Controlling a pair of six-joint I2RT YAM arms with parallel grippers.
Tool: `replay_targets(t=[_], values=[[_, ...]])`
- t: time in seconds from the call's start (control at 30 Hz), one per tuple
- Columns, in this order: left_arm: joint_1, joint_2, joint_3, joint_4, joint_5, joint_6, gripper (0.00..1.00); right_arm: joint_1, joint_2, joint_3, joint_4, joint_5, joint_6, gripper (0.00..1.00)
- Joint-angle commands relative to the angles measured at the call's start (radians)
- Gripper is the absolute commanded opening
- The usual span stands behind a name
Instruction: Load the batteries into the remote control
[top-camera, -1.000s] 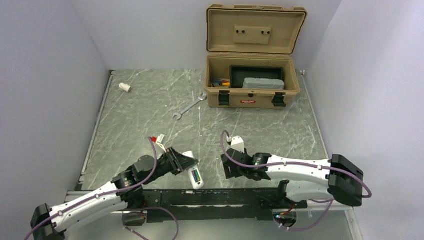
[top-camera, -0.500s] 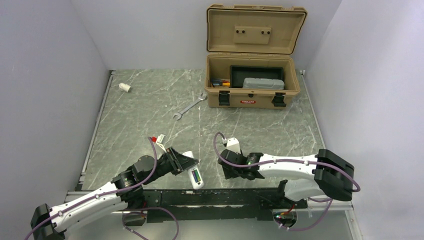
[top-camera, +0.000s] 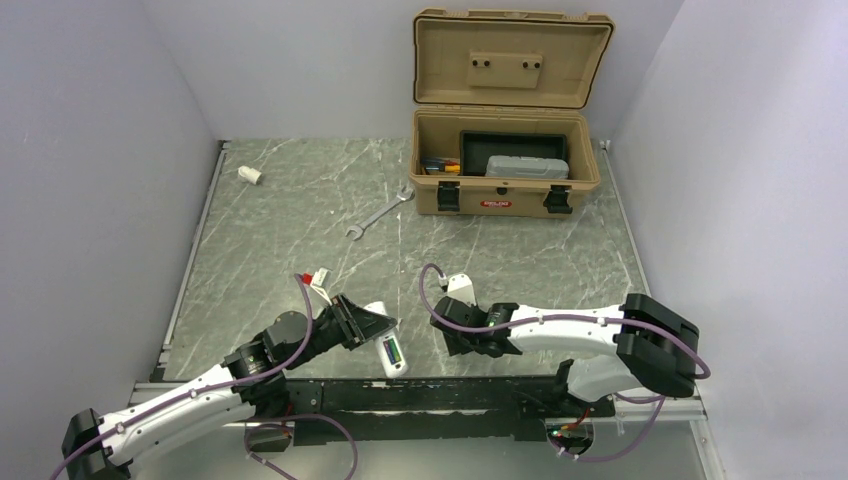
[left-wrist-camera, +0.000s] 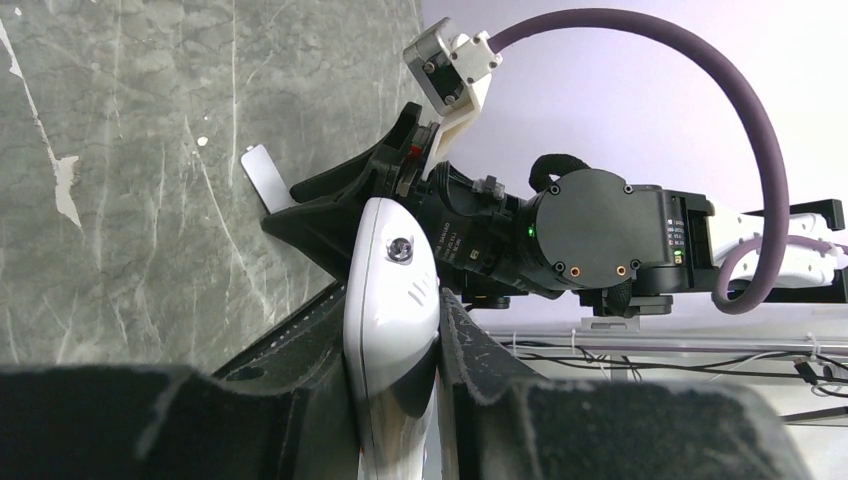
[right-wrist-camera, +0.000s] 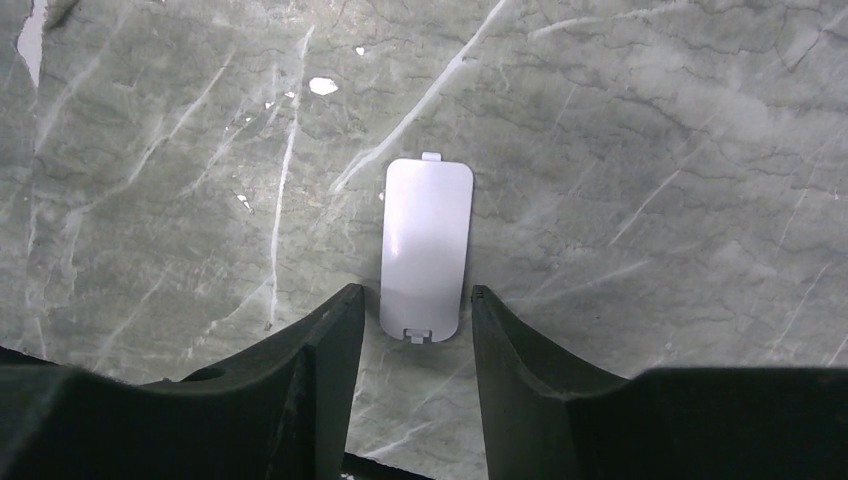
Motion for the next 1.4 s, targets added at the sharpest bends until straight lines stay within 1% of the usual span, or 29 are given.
replay_targets(t=[0.0,0.3,0.5,0.8,0.9,1.0,1.1,1.3,1.37], values=[[-0.003,-0.016,-0.006,0.032,-0.011,-0.014,0.0,0.004,0.018,0.013,-0.006,-0.007,0.013,0.44],[-0.003,-0.048,-0.004,0.001,-0.025,-0.012,0.0,0.006,0.014,0.017,-0.049,0.019,0.033,0.37],[-0.003,-0.034,-0.006,0.01,-0.022,-0.012,0.0,0.011,-0.004,0.022,-0.07,0.045,0.038,0.31],[-0.003,0.009,-0.008,0.056,-0.022,-0.014,0.0,0.013,-0.151,0.018,-0.087,0.07,0.018,0.25],[-0.003,0.009,-0.017,0.068,-0.041,-0.025,0.0,0.013,-0.212,0.026,-0.111,0.07,0.009,0.25],[-0.004,0.011,-0.043,0.12,-0.072,-0.052,0.0,0.014,-0.281,0.052,-0.118,0.038,-0.021,0.25],[-0.003,0.029,-0.061,0.176,-0.113,-0.081,0.0,0.015,-0.33,0.091,-0.104,-0.03,-0.076,0.24],[-0.003,0.078,-0.054,0.213,-0.207,-0.122,0.0,0.02,-0.374,0.243,-0.212,-0.053,-0.136,0.23],[-0.002,0.093,-0.074,0.272,-0.242,-0.138,0.0,0.02,-0.364,0.293,-0.239,-0.091,-0.167,0.22]])
